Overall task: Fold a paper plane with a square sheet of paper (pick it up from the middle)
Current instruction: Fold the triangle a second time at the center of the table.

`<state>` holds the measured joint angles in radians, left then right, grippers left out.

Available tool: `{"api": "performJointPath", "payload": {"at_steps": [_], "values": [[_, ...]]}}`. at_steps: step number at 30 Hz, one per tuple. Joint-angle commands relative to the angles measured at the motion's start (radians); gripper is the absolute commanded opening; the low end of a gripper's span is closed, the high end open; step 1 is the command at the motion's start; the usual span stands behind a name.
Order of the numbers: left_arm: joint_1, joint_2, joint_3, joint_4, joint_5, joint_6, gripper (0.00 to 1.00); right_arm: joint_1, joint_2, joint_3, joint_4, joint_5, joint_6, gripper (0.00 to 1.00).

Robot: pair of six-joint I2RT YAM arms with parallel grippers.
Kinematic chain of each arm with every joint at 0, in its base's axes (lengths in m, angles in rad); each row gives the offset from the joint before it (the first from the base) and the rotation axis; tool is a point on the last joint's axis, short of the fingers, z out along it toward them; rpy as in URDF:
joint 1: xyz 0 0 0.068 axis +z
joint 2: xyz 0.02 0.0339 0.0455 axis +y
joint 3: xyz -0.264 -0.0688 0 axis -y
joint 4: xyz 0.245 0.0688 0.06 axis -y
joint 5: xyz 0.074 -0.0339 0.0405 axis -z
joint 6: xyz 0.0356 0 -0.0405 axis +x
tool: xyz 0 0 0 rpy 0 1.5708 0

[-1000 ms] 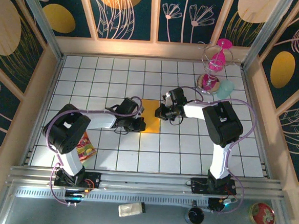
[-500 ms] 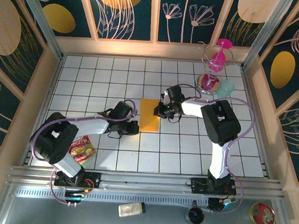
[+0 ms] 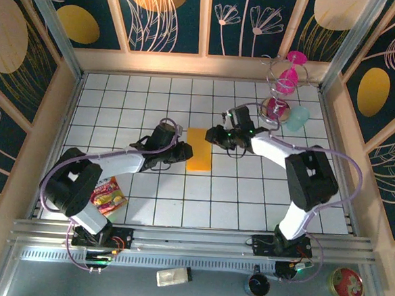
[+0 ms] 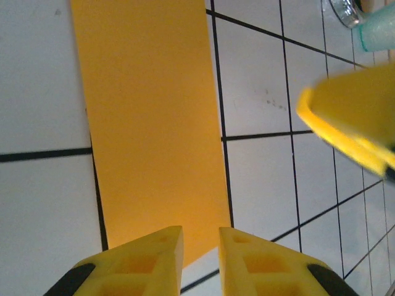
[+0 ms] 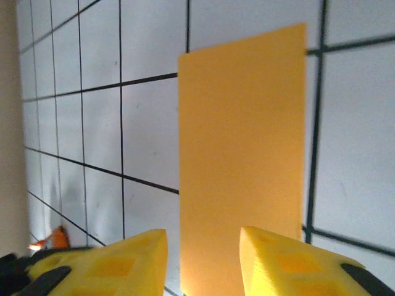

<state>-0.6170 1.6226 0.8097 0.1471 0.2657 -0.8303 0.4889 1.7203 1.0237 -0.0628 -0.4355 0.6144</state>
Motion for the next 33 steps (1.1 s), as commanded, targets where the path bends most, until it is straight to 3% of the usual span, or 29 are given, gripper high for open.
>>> {"api": "performJointPath", "payload": {"at_steps": [1,5,15,33], "values": [[0.024,0.072,0.071,0.041,0.039,-0.042,0.23,-0.028,-0.045,-0.12,0.06,-0.037,0.083,0.4],[0.051,0.164,0.147,0.003,0.047,-0.041,0.27,-0.039,-0.082,-0.201,0.103,-0.066,0.119,0.45],[0.085,0.309,0.292,-0.105,0.064,0.019,0.33,-0.029,-0.054,-0.29,0.239,-0.138,0.237,0.48],[0.086,0.381,0.304,-0.173,0.03,0.03,0.34,0.028,-0.045,-0.281,0.109,-0.141,0.202,0.48]]}}
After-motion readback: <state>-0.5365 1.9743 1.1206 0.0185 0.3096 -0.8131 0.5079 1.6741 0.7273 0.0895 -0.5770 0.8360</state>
